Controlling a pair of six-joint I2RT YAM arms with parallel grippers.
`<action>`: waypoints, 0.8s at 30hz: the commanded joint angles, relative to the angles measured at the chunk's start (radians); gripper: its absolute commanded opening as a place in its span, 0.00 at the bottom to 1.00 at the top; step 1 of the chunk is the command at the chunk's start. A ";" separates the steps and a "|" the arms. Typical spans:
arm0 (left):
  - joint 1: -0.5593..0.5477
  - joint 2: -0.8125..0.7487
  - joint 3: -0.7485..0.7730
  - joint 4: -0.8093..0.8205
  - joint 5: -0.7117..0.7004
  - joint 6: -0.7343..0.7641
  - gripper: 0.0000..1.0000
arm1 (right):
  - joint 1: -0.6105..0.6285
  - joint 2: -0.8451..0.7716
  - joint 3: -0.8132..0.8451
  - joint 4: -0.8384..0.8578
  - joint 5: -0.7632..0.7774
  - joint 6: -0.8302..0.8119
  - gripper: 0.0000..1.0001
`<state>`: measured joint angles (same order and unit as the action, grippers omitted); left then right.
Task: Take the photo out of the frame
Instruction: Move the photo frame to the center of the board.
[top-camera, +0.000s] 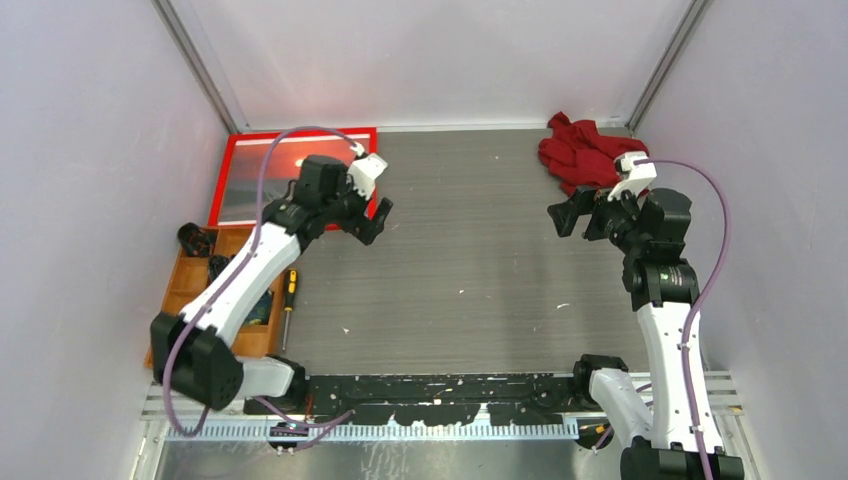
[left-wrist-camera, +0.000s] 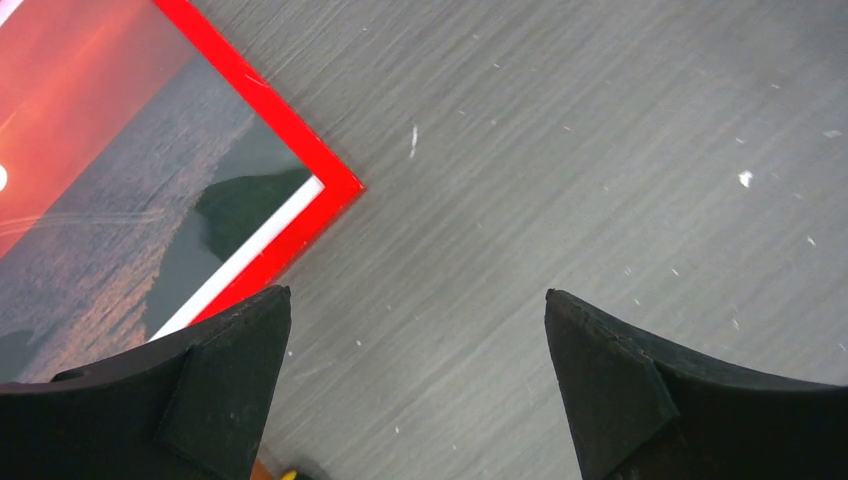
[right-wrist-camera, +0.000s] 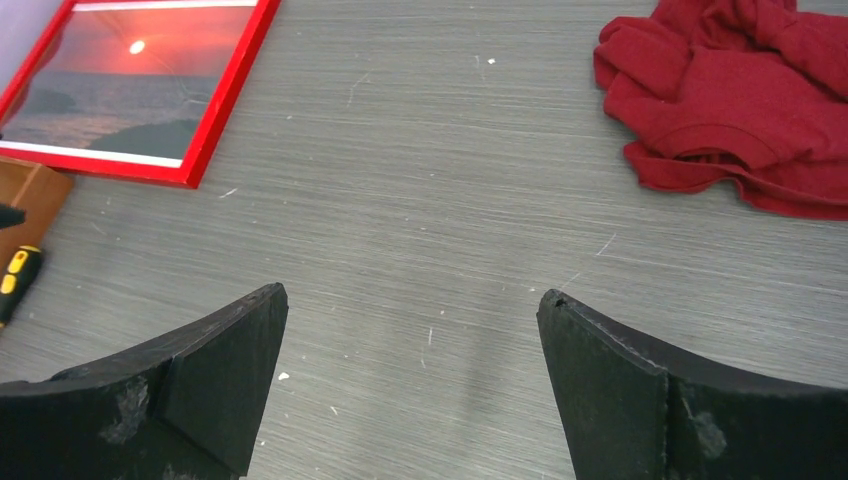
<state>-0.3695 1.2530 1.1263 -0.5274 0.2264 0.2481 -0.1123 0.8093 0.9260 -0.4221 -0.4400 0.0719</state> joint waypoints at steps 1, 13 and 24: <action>-0.019 0.156 0.134 0.047 -0.164 -0.075 1.00 | 0.002 -0.018 -0.015 0.073 0.044 -0.041 1.00; -0.019 0.471 0.290 0.115 -0.219 -0.234 1.00 | -0.003 0.030 -0.031 0.082 0.062 -0.067 1.00; 0.053 0.635 0.357 0.144 -0.135 -0.364 0.99 | -0.020 0.025 -0.033 0.079 0.064 -0.092 1.00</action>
<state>-0.3595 1.8839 1.4528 -0.4583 0.0486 -0.0380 -0.1246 0.8444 0.8913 -0.3866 -0.3855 0.0120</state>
